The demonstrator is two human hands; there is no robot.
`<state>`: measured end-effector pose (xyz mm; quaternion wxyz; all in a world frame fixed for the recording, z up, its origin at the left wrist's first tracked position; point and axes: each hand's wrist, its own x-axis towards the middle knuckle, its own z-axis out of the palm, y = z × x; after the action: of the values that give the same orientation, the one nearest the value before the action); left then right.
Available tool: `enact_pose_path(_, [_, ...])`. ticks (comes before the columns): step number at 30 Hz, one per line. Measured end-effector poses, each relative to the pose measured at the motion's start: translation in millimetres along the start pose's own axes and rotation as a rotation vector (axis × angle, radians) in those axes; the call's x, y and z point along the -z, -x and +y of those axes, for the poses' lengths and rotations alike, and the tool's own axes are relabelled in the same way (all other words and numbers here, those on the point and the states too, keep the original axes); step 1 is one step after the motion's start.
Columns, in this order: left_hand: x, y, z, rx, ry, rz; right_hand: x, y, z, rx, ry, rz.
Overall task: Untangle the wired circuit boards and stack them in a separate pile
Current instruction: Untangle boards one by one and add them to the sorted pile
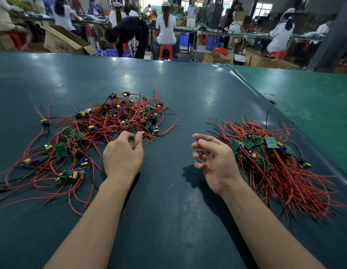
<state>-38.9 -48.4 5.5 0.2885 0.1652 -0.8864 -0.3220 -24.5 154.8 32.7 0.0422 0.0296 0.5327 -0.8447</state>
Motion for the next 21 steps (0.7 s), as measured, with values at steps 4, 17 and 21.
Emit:
enact_pose_path(4, [0,11,27,0.111,0.713,-0.100,-6,2,4,-0.055,0.201,-0.052])
enact_pose_path(17, [4,25,50,0.330,1.407,-0.547,-13,0,11,-0.098,0.068,-0.066])
enact_pose_path(21, [-2,21,44,0.388,1.274,-0.403,-11,-2,8,-0.020,0.046,-0.025])
